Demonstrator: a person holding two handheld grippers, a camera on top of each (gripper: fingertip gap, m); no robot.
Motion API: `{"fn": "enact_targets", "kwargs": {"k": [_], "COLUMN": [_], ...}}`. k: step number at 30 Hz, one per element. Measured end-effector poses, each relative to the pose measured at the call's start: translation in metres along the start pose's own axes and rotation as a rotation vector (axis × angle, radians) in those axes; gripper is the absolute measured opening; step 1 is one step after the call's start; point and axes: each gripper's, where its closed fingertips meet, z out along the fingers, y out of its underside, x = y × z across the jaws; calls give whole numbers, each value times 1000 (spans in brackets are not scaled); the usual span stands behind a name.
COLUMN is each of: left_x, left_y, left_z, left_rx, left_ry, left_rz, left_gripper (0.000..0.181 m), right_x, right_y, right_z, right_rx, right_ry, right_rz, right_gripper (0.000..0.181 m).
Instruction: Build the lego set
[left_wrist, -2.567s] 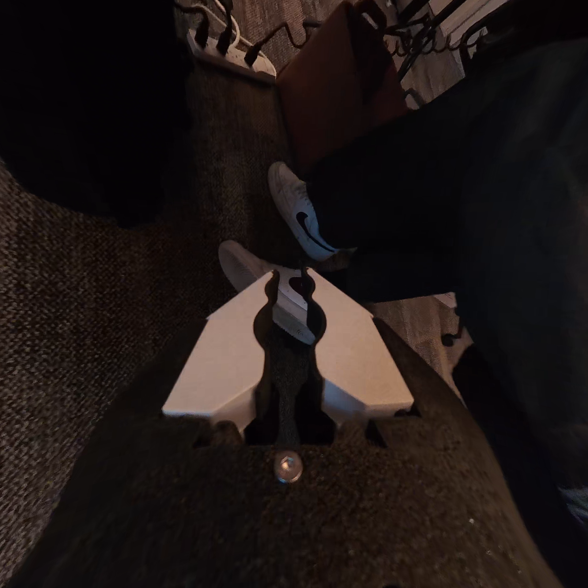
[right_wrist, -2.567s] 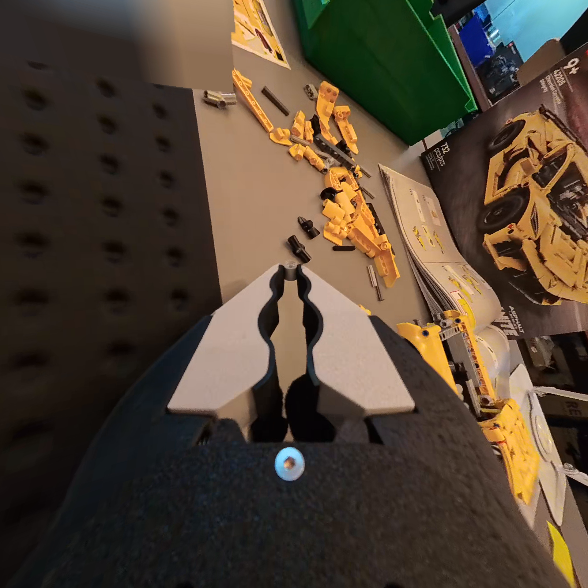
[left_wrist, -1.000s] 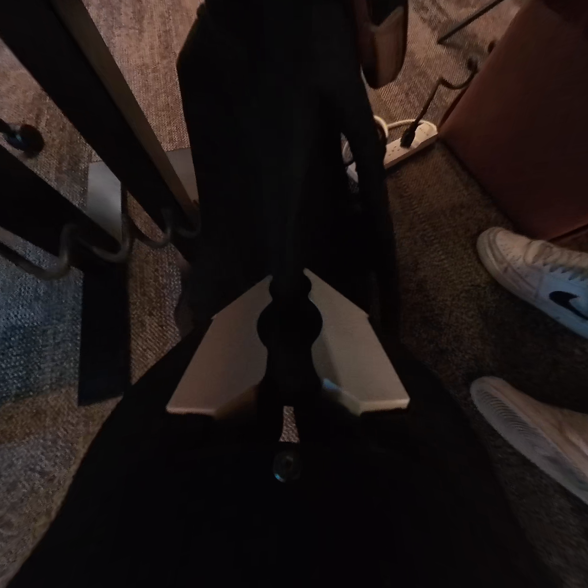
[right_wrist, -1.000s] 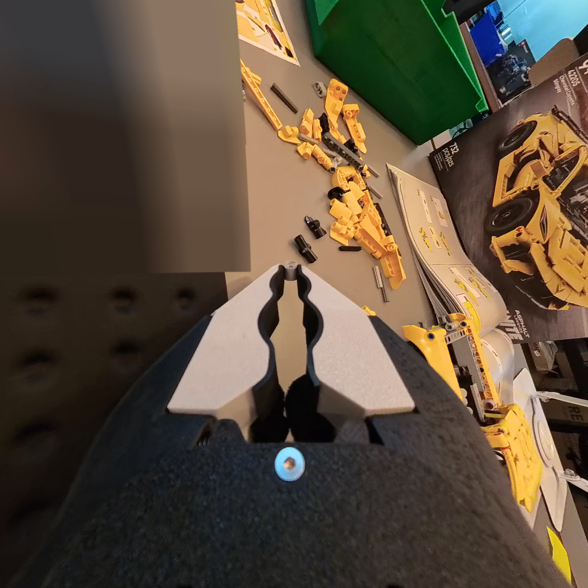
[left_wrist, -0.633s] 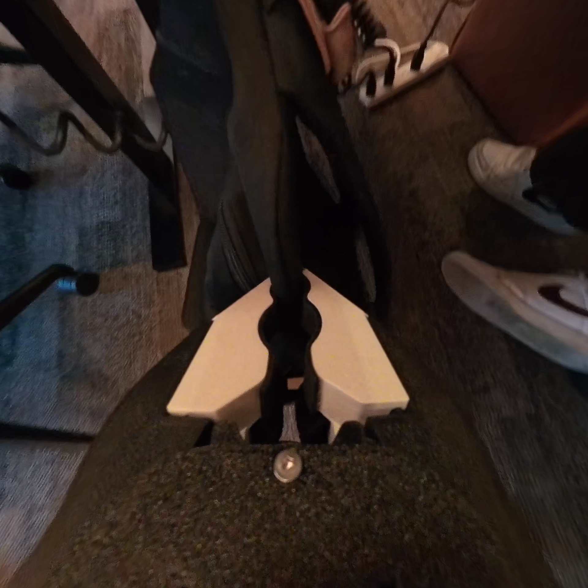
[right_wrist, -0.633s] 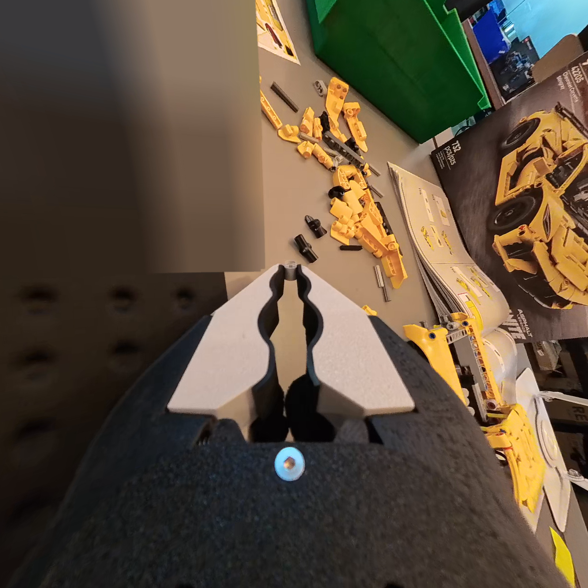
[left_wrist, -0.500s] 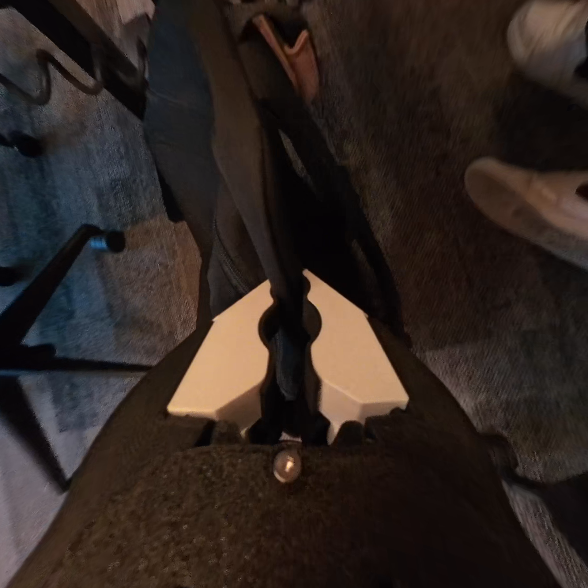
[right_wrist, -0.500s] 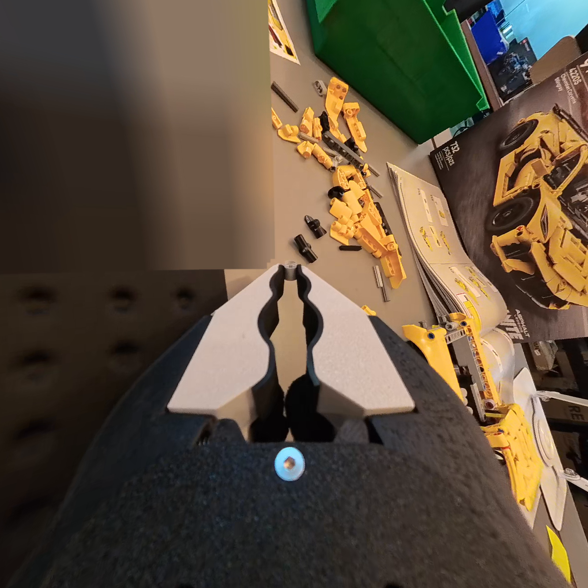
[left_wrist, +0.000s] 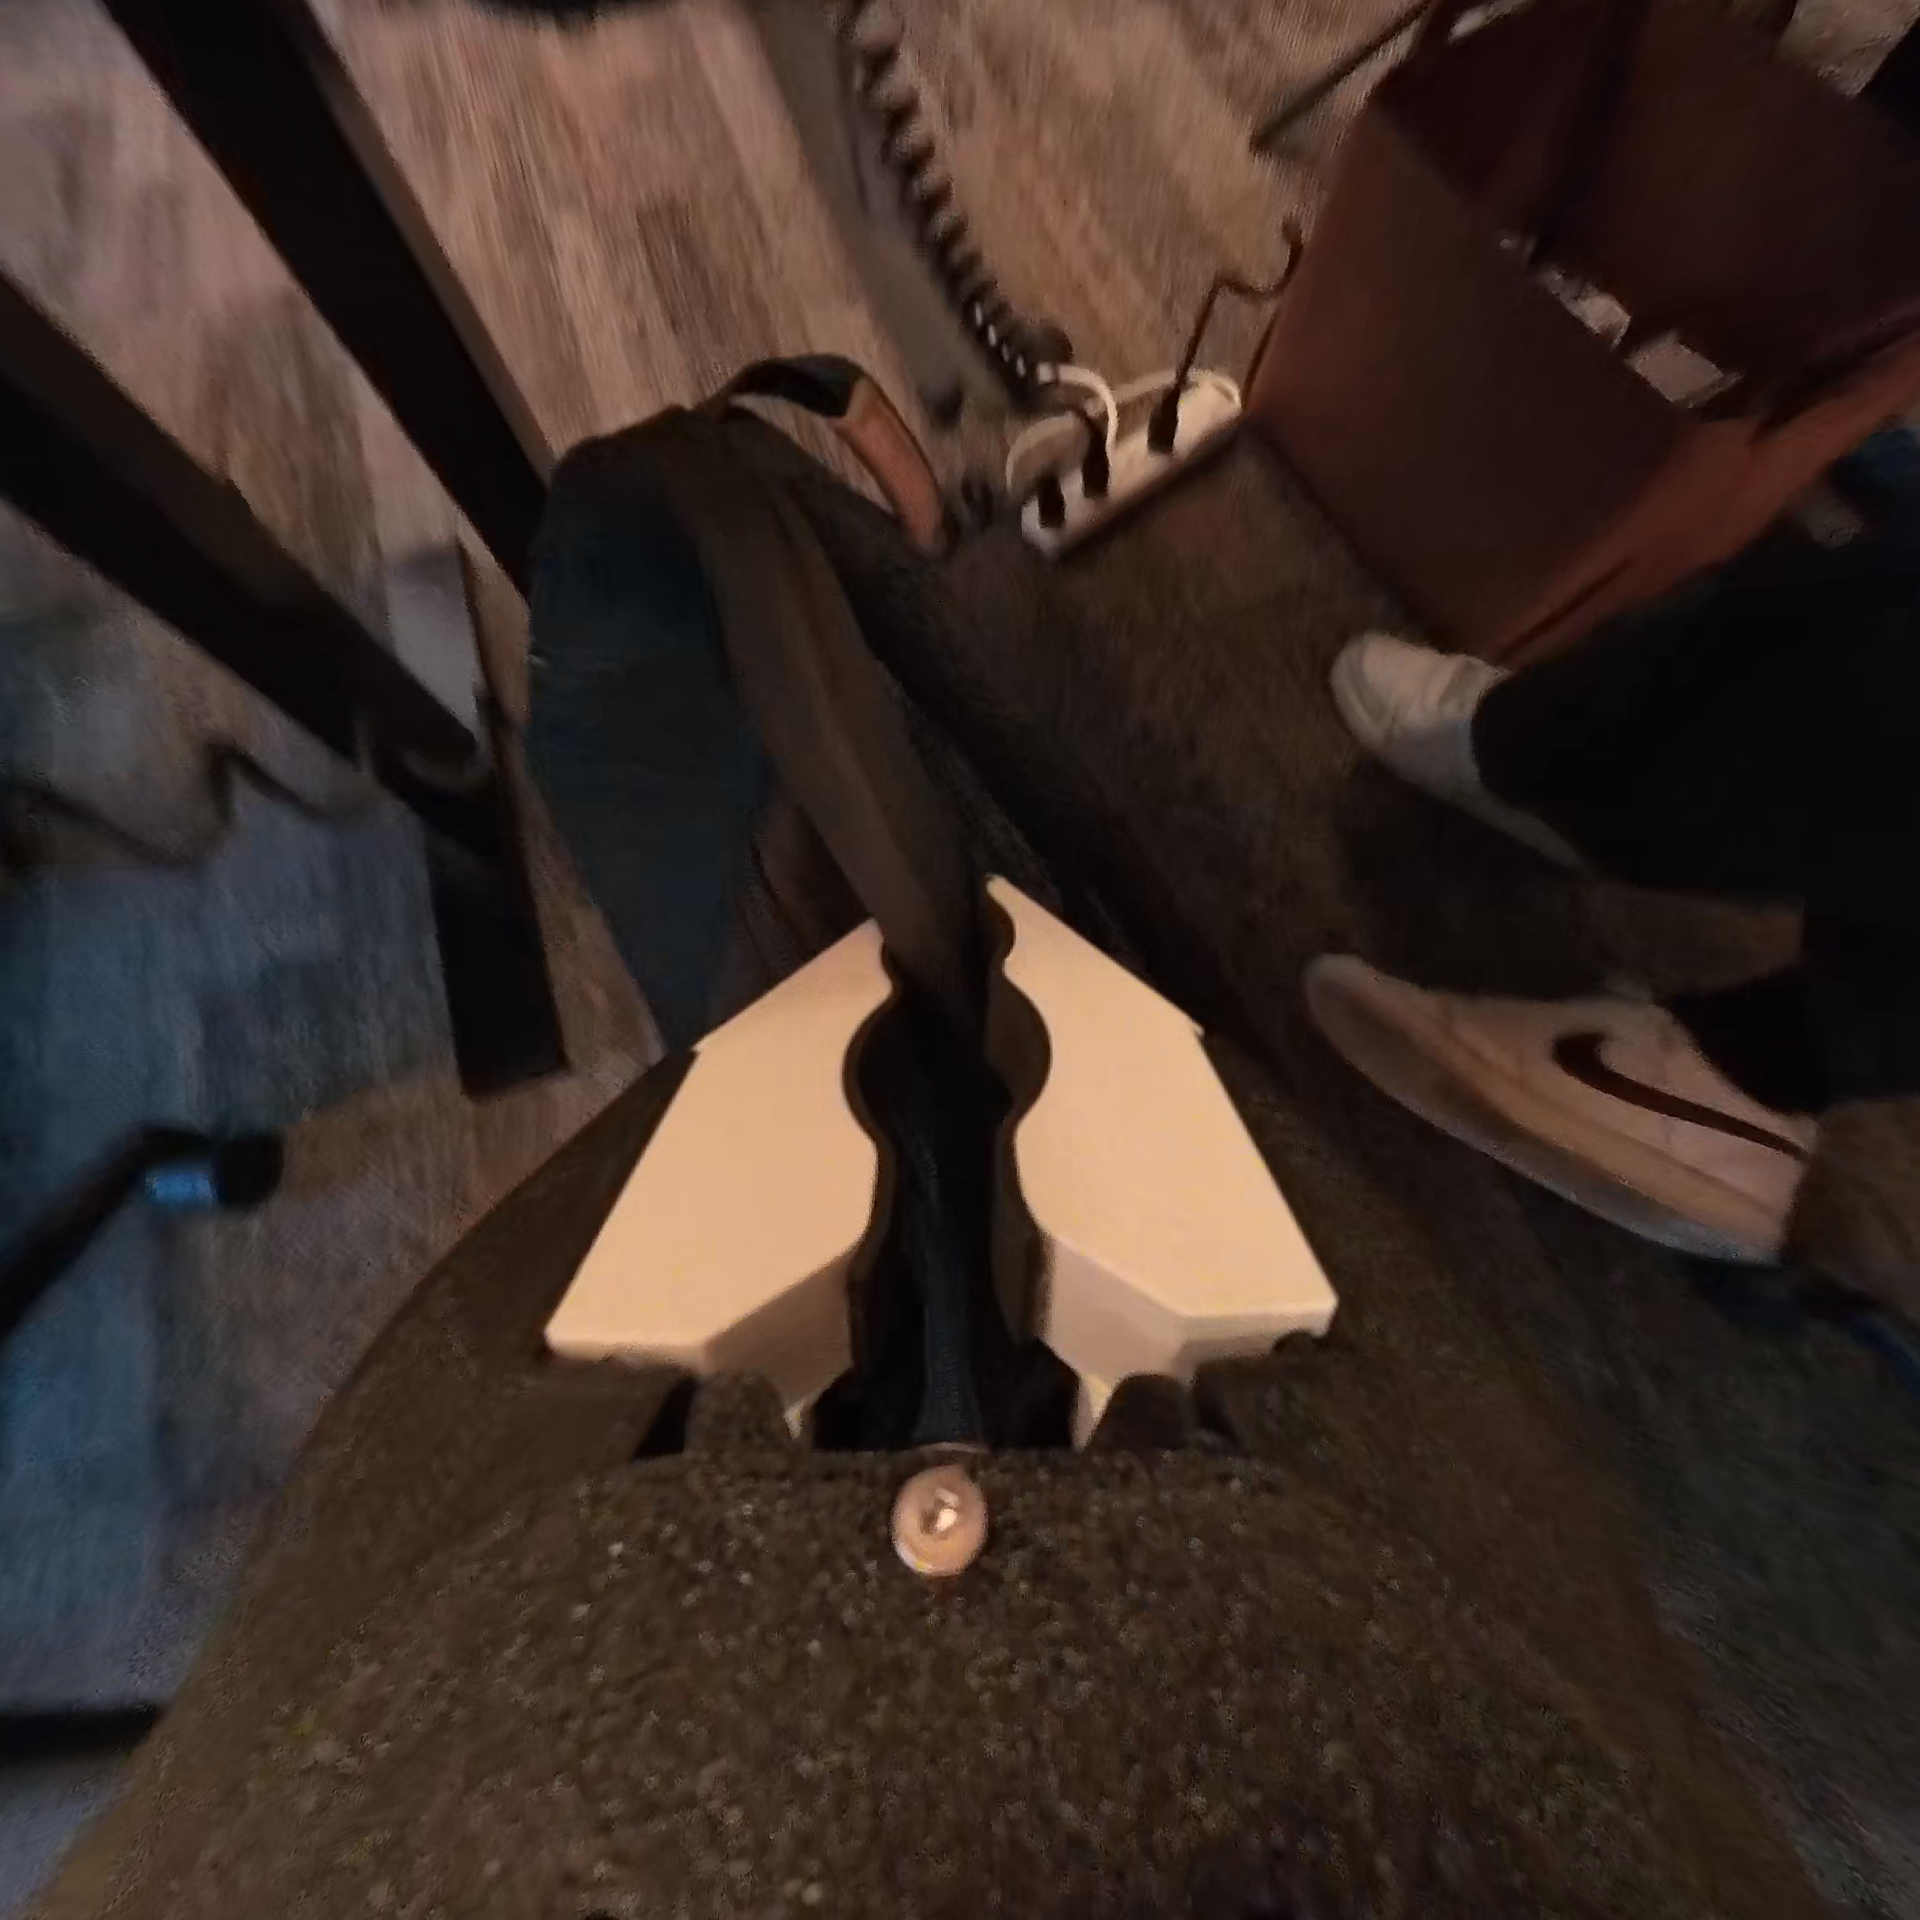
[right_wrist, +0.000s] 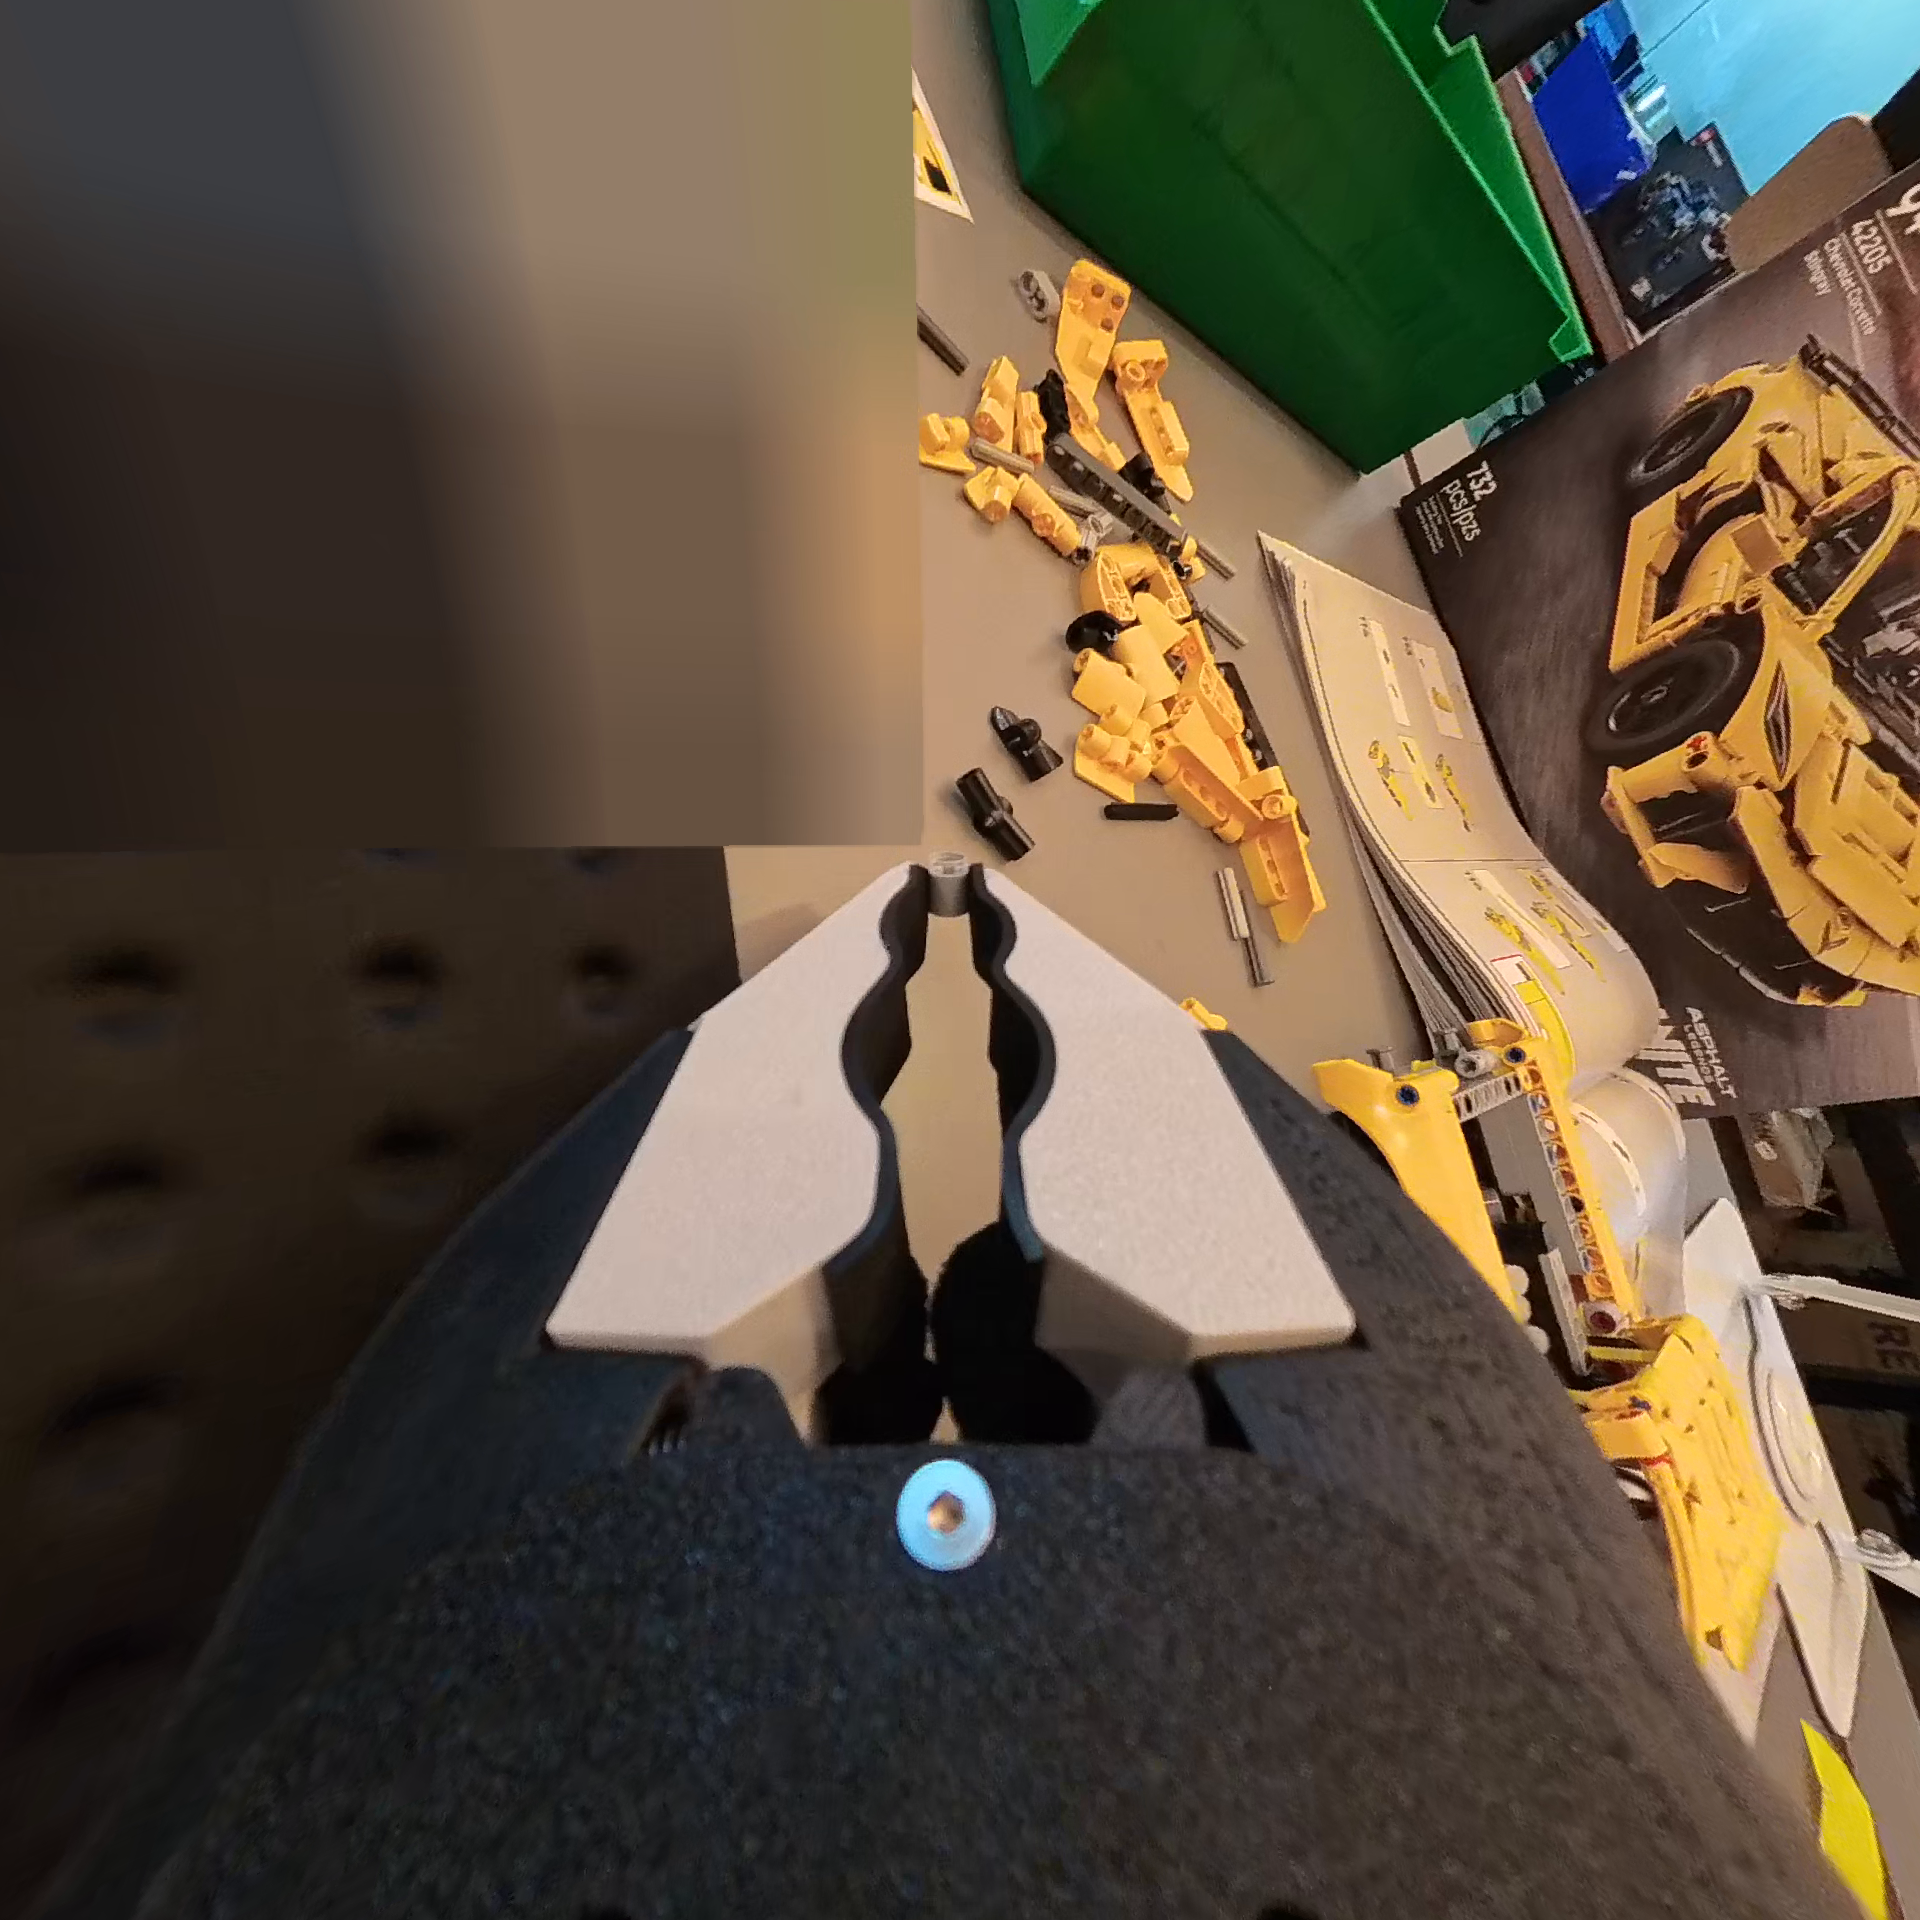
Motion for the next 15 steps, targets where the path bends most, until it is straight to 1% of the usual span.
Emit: {"fn": "enact_targets", "kwargs": {"k": [2, 3, 5, 6, 9, 12, 13, 14, 15], "left_x": [-11, -18, -39, -48, -61, -59, -59, -61, -63], "left_y": [-27, -34, -35, -30, -9, 20, 28, 29, 30], "left_z": [19, 31, 62, 80, 137, 197, 212, 217, 215], "left_rx": [75, 99, 113, 110, 112, 38, 39, 61, 88], "left_ry": [-20, -22, -39, -53, -70, -85, -98, -128, -161], "left_rz": [108, 112, 69, 66, 45, 22, 13, -28, -98], "left_gripper": [6, 6, 6, 6, 7, 12, 14, 19, 26], "right_x": [0, 0, 0, 0, 0, -1, -1, -1, -1], "right_y": [0, 0, 0, 0, 0, 0, 0, 1, 1], "right_z": [0, 0, 0, -1, -1, 0, 0, 0, 0], "right_rx": [2, 3, 3, 6, 4, 3, 3, 0, -3], "right_ry": [-3, -5, -6, -5, -7, -10, -10, -10, -8], "right_rz": [8, 10, 11, 10, 3, 6, 7, 7, 3], "right_gripper": [6, 6, 6, 6, 6, 6, 6, 6, 6]}}
